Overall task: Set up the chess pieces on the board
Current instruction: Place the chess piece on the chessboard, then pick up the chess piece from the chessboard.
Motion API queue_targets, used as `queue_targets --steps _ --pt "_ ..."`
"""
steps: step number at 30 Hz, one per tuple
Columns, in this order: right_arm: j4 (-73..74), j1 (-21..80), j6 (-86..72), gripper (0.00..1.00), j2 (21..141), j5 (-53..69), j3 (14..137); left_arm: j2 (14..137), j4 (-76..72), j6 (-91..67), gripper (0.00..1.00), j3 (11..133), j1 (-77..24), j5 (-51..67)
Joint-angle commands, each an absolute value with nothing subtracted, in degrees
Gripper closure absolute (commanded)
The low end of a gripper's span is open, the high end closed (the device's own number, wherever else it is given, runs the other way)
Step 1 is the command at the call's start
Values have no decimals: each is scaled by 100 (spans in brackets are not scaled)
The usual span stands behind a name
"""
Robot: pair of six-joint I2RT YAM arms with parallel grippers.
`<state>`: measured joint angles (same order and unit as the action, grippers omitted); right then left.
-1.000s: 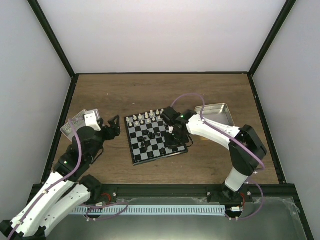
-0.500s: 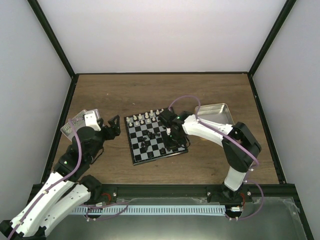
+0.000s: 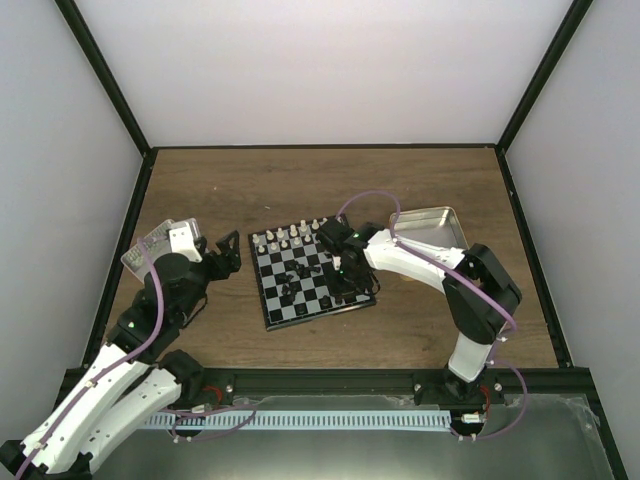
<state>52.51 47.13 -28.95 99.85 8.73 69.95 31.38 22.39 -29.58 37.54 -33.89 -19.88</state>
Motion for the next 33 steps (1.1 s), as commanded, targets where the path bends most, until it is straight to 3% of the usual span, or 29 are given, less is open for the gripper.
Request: queue_targets --steps 1,15,24,33 --pt "5213 4768 -2883 76 10020 809 7114 3087 2110 -2899 11 3718 -3385 -2014" --pt "4845 4772 -3317 64 9127 -45 7207 3243 2088 -2779 11 3753 -3384 -1684" --pt "3585 4674 -3873 57 7983 -886 6305 3817 1993 -2884 12 3744 -3384 -588" --pt "2302 4283 -3892 57 7611 -617 5410 5476 2239 -2993 41 4101 -3507 321"
